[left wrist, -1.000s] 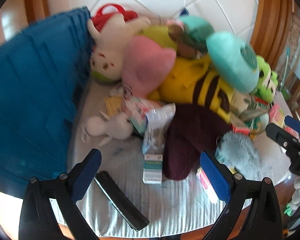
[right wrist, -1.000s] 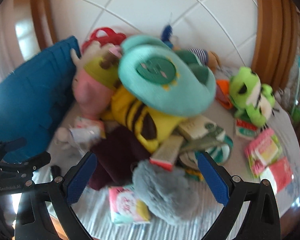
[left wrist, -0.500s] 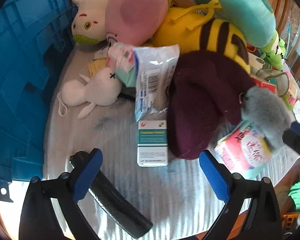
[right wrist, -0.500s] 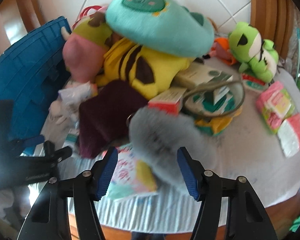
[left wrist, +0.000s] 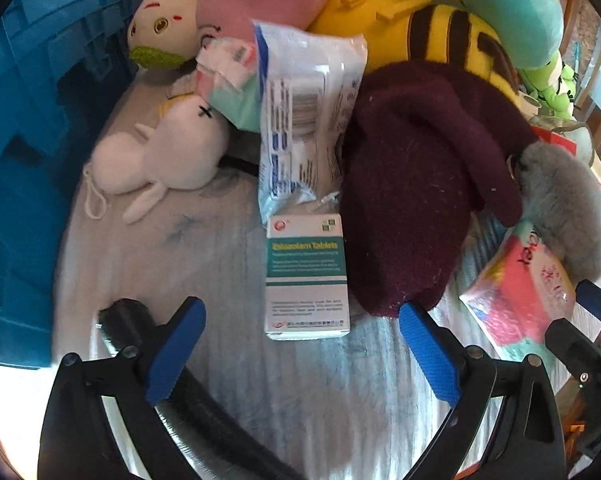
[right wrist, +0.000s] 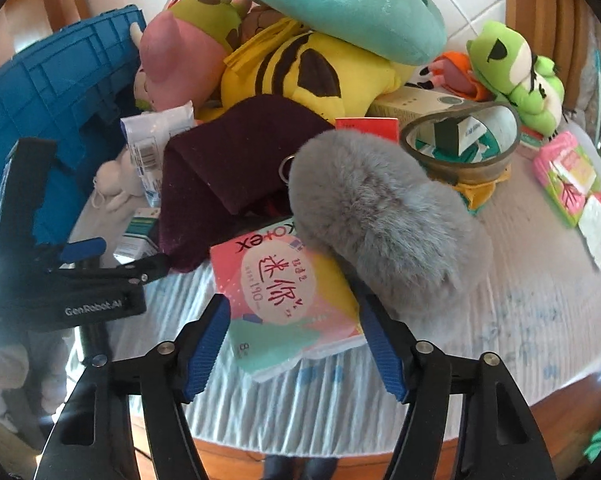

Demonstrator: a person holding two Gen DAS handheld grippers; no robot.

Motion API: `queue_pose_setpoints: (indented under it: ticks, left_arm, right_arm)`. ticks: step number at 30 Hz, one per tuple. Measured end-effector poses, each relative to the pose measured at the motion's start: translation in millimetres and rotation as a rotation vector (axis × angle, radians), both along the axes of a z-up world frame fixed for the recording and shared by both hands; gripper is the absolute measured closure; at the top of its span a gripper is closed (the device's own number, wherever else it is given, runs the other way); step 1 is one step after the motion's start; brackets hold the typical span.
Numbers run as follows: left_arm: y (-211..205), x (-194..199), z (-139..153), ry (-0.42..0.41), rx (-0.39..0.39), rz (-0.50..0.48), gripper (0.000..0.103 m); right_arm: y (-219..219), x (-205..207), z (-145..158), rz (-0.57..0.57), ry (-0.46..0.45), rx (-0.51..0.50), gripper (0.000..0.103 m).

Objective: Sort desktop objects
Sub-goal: 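Grasp the Estazolam tablets box with the left gripper while the right grasps the Kotex pack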

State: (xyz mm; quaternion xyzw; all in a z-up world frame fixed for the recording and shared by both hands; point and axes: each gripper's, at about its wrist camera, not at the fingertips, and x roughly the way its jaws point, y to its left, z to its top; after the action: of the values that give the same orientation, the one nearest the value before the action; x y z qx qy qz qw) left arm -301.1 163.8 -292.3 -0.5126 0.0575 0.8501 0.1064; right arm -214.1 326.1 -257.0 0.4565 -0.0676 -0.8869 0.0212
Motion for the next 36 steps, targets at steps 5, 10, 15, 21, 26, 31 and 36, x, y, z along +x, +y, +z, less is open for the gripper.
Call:
queue_pose_setpoints:
  ticks: [5, 10, 15, 21, 26, 31, 36]
  left_arm:
    - [0, 0, -11, -0.007, 0.041, 0.005, 0.018]
    - [-3, 5, -12, -0.003, 0.060, 0.004, 0.022]
    - [-5, 7, -14, 0.011, 0.065, 0.015, 0.021]
    - [-14, 16, -10, 0.027, 0.068, 0.045, 0.021]
    - [-25, 16, -8, 0.061, 0.068, 0.076, 0.025]
    - [-20, 23, -16, 0.045, 0.043, 0.042, 0.064]
    - [-21, 31, -14, 0.039, 0.046, 0.042, 0.066]
  right_arm:
    - [1, -4, -16, 0.015, -0.003, 0.015, 0.017]
    - [-1, -5, -23, 0.045, 0.009, -0.007, 0.015]
    - [-6, -2, -28, 0.061, 0.021, 0.017, 0.007]
    - [-3, -4, -32, 0.059, 0.022, 0.008, 0.007]
    - [-6, -2, -31, 0.067, 0.040, -0.009, 0.007]
    - [-7, -5, -38, 0.055, 0.037, -0.014, 0.019]
    - [-11, -9, -37, 0.048, 0.030, -0.018, 0.030]
